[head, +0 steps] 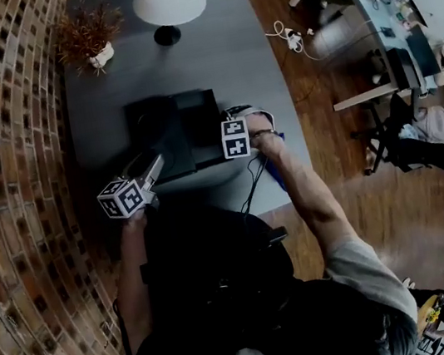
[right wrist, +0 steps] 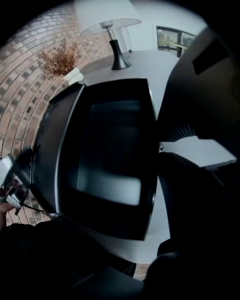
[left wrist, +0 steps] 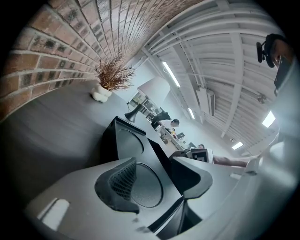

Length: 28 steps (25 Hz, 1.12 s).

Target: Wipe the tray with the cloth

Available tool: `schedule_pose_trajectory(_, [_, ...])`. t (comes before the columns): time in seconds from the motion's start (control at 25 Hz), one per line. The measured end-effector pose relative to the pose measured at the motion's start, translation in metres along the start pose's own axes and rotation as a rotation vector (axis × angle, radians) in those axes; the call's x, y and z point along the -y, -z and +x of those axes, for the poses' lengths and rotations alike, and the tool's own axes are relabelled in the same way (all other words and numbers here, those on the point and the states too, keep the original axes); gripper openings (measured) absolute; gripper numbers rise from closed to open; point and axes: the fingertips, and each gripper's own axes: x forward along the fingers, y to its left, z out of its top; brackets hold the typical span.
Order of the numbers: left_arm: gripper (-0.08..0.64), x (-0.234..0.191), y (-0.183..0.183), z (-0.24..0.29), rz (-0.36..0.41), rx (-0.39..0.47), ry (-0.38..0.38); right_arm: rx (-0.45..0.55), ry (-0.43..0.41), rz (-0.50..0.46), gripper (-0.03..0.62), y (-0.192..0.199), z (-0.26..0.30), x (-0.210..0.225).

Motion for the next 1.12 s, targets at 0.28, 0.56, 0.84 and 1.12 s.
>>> schedule_pose_trajectory(0.28, [0.239, -0.001, -0.003, 0.000, 0.003, 0.007, -0.001, 0.032, 0.120, 0.280, 0.109, 0.040, -0.030, 0.014])
schedule_pose_trajectory(0.56, [0.239, 0.002, -0.006, 0.001, 0.004, 0.016, 0.004, 0.362, 0.088, 0.920, 0.121, 0.147, -0.161, -0.026])
schedule_pose_trajectory(0.84, [0.235, 0.001, -0.007, 0.000, 0.011, 0.026, -0.008, 0.115, -0.103, 0.859, 0.353, 0.144, -0.092, -0.161])
schedule_pose_trajectory(1.12, [0.232, 0.004, -0.004, 0.003, 0.005, 0.017, -0.006, 0.357, -0.220, 0.840, 0.175, 0.066, -0.115, -0.112])
